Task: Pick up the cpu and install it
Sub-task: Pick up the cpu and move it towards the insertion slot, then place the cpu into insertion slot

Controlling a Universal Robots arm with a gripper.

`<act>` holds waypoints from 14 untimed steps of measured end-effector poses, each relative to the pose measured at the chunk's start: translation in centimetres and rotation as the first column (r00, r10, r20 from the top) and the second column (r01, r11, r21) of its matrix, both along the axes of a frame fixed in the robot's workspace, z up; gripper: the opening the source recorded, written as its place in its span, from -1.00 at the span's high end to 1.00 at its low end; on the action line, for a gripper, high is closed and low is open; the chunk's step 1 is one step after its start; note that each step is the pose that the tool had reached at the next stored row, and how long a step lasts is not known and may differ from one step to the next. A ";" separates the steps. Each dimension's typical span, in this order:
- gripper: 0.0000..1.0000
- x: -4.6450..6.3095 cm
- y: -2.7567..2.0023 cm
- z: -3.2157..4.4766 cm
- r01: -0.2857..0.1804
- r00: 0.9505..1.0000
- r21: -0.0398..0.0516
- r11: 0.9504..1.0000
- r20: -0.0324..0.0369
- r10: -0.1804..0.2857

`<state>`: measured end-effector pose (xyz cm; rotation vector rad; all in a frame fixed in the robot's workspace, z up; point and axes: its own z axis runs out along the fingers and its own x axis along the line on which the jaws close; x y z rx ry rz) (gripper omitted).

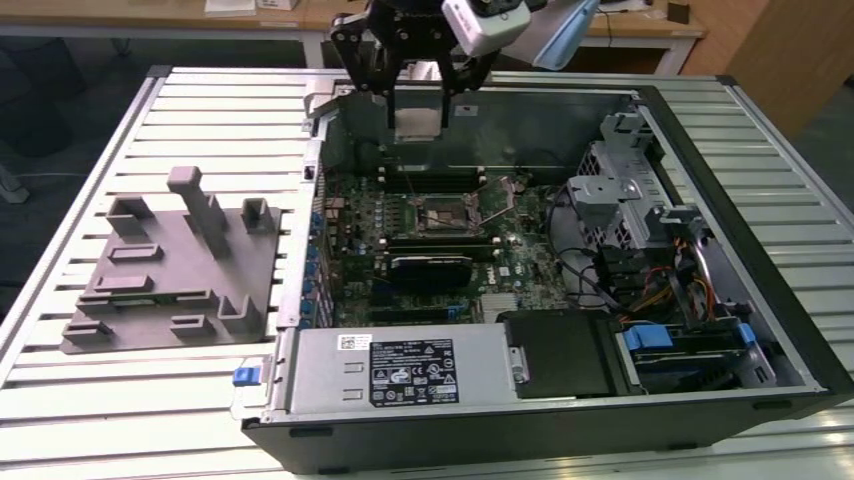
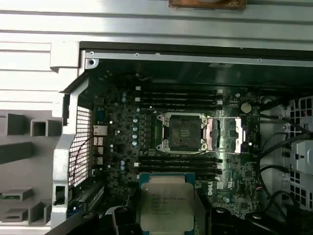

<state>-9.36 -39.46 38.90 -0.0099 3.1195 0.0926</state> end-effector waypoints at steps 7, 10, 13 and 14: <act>-0.06 2.0 0.47 -0.04 0.000 1.000 0.000 1.000 0.000 0.000; -0.06 2.8 0.66 -0.06 0.000 1.000 0.000 1.000 0.000 0.000; -0.06 4.5 1.21 -0.11 0.000 1.000 0.000 1.000 0.000 0.000; -0.06 4.6 1.21 -0.11 0.000 1.000 0.000 1.000 0.000 0.000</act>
